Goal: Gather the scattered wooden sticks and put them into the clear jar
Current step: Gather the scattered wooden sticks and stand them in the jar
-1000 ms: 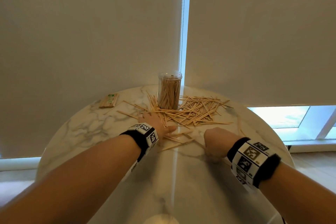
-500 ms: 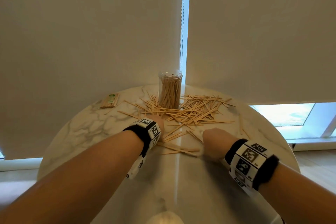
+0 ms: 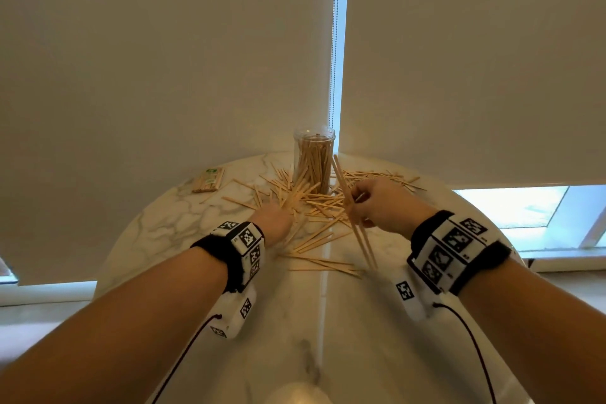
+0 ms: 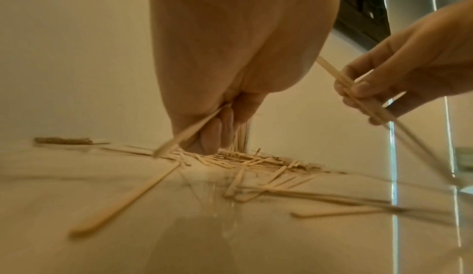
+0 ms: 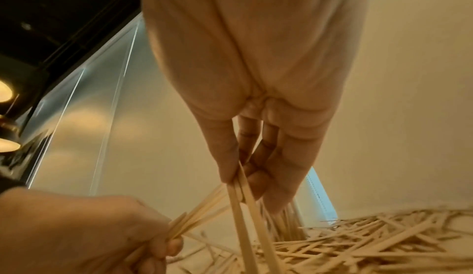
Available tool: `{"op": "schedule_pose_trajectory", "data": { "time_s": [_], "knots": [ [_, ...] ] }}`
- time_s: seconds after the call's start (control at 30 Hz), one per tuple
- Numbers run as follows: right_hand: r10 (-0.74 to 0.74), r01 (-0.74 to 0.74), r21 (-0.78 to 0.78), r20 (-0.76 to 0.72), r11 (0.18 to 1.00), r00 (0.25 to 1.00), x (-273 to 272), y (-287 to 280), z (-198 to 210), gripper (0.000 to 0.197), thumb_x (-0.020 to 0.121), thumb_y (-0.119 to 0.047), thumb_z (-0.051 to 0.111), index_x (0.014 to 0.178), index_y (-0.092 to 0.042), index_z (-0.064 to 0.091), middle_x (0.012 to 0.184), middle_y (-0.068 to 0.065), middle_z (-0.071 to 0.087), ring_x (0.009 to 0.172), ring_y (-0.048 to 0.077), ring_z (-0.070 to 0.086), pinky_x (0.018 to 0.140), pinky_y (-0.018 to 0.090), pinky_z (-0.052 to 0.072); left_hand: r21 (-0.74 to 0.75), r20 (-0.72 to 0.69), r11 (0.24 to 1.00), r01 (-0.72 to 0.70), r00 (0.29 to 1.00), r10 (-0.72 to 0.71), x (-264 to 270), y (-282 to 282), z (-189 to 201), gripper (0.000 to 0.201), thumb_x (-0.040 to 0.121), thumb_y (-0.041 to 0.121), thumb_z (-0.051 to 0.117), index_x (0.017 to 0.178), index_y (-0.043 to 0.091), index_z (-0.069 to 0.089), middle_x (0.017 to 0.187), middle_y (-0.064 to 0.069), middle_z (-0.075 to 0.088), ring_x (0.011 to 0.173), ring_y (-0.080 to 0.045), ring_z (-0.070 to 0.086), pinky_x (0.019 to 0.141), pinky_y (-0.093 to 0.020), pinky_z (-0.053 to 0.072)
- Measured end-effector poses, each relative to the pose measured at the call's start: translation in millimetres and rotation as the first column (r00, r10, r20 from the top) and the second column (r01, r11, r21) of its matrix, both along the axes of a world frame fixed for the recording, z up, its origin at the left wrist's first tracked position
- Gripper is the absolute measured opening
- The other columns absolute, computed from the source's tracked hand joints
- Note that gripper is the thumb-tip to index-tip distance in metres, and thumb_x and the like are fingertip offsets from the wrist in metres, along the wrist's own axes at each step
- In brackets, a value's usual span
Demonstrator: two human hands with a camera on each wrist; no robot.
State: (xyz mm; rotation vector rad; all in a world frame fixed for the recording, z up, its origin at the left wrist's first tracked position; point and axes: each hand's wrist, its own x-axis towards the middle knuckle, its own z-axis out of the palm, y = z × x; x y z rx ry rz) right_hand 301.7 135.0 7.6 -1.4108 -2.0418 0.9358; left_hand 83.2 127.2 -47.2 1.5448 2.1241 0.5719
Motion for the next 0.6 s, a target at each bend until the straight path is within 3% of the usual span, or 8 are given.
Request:
{"op": "schedule_pose_trajectory", "data": {
  "time_s": [0.1,0.13,0.17,0.2,0.3,0.37,0.47,0.6],
  "knots": [
    [-0.023,0.02,-0.029,-0.13,0.999,0.991,-14.3,-2.9,1.4,0.004,0.089,-0.01,0.071,0.091,-0.014,0.072,0.092,0.007,0.074,0.086,0.019,0.07,0.08,0.033,0.06,0.081,0.267,0.996,0.033,0.962,-0.053,4.7,-10.3,2.3,0.053,0.105,0.044,0.029,0.127,0.003,0.054,0.126,-0.031,0.056,0.115,-0.047,0.056,0.092,-0.047,0.051],
    [-0.036,0.03,-0.041,-0.176,0.999,0.984,-19.6,-3.2,0.4,0.004,0.088,-0.009,0.072,0.091,-0.011,0.073,0.092,0.01,0.074,0.083,0.02,0.07,0.078,0.033,0.061,0.119,0.351,0.992,0.044,0.933,-0.083,8.2,-14.7,2.7,0.049,0.104,0.048,0.028,0.114,0.01,0.058,0.109,-0.026,0.063,0.096,-0.041,0.064,0.081,-0.044,0.055],
    [-0.044,0.031,-0.06,-0.231,0.998,0.972,-24.5,-3.7,-0.8,0.004,0.087,-0.007,0.073,0.091,-0.009,0.073,0.091,0.012,0.075,0.082,0.021,0.071,0.079,0.036,0.061,0.169,0.397,0.984,0.056,0.91,-0.12,12.0,-19.7,2.4,0.043,0.105,0.047,0.029,0.099,0.015,0.057,0.09,-0.016,0.062,0.075,-0.03,0.063,0.069,-0.038,0.053],
    [-0.048,0.024,-0.086,-0.283,0.996,0.958,-29.4,-4.3,-2.0,0.005,0.086,-0.005,0.073,0.091,-0.007,0.074,0.091,0.013,0.075,0.082,0.023,0.073,0.081,0.039,0.062,0.211,0.429,0.975,0.065,0.891,-0.152,16.2,-24.1,1.6,0.038,0.106,0.043,0.03,0.09,0.018,0.054,0.08,-0.008,0.057,0.066,-0.021,0.056,0.063,-0.035,0.049],
    [-0.071,0.003,-0.164,-0.41,0.986,0.909,-43.0,-6.2,-6.4,0.01,0.085,-0.001,0.073,0.096,-0.001,0.072,0.091,0.014,0.076,0.087,0.027,0.075,0.084,0.042,0.061,0.316,0.523,0.948,0.051,0.824,-0.218,28.1,-36.5,5.2,0.031,0.107,0.033,0.032,0.098,0.017,0.057,0.093,-0.009,0.066,0.08,-0.019,0.065,0.066,-0.03,0.052],
    [-0.1,0.016,-0.185,-0.457,0.983,0.884,-49.4,-8.2,-8.9,0.014,0.084,0.001,0.075,0.096,0.005,0.068,0.091,0.018,0.075,0.085,0.029,0.075,0.084,0.042,0.061,0.353,0.605,0.936,-0.004,0.764,-0.225,33.2,-42.1,6.9,0.031,0.108,0.031,0.031,0.103,0.015,0.057,0.094,-0.016,0.071,0.075,-0.024,0.07,0.063,-0.031,0.056],
    [-0.099,0.001,-0.198,-0.487,0.98,0.868,-52.0,-12.4,-11.9,0.017,0.081,-0.002,0.08,0.091,0.003,0.067,0.09,0.018,0.075,0.083,0.027,0.076,0.082,0.039,0.062,0.39,0.593,0.921,-0.006,0.767,-0.246,34.3,-44.7,1.7,0.03,0.107,0.035,0.031,0.102,0.018,0.055,0.076,-0.008,0.062,0.058,-0.017,0.058,0.06,-0.036,0.054],
    [-0.071,0.002,-0.145,-0.469,0.989,0.88,-50.2,-19.5,-11.4,0.024,0.077,0.003,0.081,0.092,-0.002,0.063,0.093,0.019,0.074,0.085,0.03,0.075,0.079,0.04,0.063,0.389,0.491,0.916,0.097,0.82,-0.295,36.7,-45.0,-6.7,0.026,0.105,0.041,0.033,0.103,0.026,0.054,0.071,0.002,0.05,0.054,-0.011,0.043,0.058,-0.036,0.04]
  ]
}}
